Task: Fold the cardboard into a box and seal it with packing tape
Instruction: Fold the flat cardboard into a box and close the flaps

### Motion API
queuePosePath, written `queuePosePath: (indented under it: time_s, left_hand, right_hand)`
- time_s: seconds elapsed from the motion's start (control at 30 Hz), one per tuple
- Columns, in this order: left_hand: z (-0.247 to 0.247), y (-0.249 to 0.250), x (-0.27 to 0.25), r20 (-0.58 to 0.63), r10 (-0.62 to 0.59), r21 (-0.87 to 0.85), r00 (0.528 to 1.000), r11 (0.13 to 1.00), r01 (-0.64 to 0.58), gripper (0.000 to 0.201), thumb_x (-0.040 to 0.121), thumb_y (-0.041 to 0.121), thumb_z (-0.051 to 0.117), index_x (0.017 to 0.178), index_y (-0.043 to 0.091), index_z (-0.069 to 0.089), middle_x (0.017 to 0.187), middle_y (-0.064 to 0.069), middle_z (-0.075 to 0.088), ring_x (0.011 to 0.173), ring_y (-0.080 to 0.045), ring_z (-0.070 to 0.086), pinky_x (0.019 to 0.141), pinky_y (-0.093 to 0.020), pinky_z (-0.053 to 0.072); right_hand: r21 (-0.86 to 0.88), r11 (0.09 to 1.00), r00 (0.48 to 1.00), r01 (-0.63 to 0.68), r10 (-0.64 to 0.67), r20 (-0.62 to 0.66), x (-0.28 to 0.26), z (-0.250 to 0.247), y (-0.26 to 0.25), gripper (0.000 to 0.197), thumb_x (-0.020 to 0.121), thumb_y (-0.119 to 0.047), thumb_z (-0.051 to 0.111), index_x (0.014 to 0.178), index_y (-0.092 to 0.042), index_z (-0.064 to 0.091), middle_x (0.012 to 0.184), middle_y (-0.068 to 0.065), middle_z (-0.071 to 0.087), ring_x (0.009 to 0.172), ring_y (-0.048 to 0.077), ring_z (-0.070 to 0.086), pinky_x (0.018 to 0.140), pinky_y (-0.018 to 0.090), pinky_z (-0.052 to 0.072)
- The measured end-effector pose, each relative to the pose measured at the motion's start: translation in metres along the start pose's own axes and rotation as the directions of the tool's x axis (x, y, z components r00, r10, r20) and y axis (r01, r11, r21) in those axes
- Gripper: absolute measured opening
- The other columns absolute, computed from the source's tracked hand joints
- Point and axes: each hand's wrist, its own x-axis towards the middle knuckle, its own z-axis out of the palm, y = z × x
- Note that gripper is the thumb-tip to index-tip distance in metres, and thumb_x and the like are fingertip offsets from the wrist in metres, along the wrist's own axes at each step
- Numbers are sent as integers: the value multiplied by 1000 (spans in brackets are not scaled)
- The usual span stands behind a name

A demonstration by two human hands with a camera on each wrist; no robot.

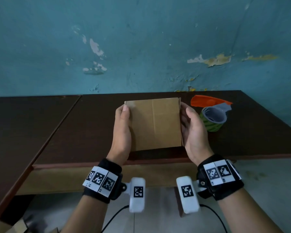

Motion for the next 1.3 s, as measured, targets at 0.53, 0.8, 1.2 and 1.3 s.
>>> queuePosePath:
  time_s: [0.53, 0.8, 1.2, 1.3]
  left_hand:
    - [14, -10, 9, 54, 279, -24, 959, 960, -279, 55, 107, 38, 24, 154, 15, 43, 148, 6, 52, 135, 0, 49, 115, -21, 37]
    - [19, -13, 6, 55, 298, -54, 953, 954, -295, 45, 106, 45, 26, 127, 16, 53, 129, -9, 63, 117, -24, 60, 100, -36, 50]
    - [18, -6, 5, 149, 393, 151, 907, 898, -414, 26, 97, 32, 35, 103, 21, 58, 122, -7, 65, 118, -18, 59, 98, -29, 44]
    - [14, -5, 7, 232, 369, 169, 900, 896, -411, 38, 96, 35, 33, 104, 11, 62, 112, -13, 62, 108, -23, 57, 87, -23, 46]
  right_hand:
    - [96, 987, 991, 131, -133, 5, 0, 0, -10, 40, 109, -30, 31, 128, -13, 62, 112, -4, 76, 111, 9, 68, 85, 20, 52]
    - [73, 985, 987, 159, -157, -27, -3, 1, -11, 53, 103, -42, 37, 138, -9, 59, 133, 16, 65, 125, 26, 61, 105, 38, 49]
    - [-94, 970, 973, 224, -228, -38, -3, -1, -9, 44, 88, -41, 55, 126, -20, 65, 131, 4, 63, 123, 12, 58, 112, 40, 41]
    - [-112, 965, 970, 239, -243, -23, -1, -3, -7, 44, 89, -34, 51, 129, -18, 62, 125, -7, 63, 112, -4, 59, 102, 20, 43]
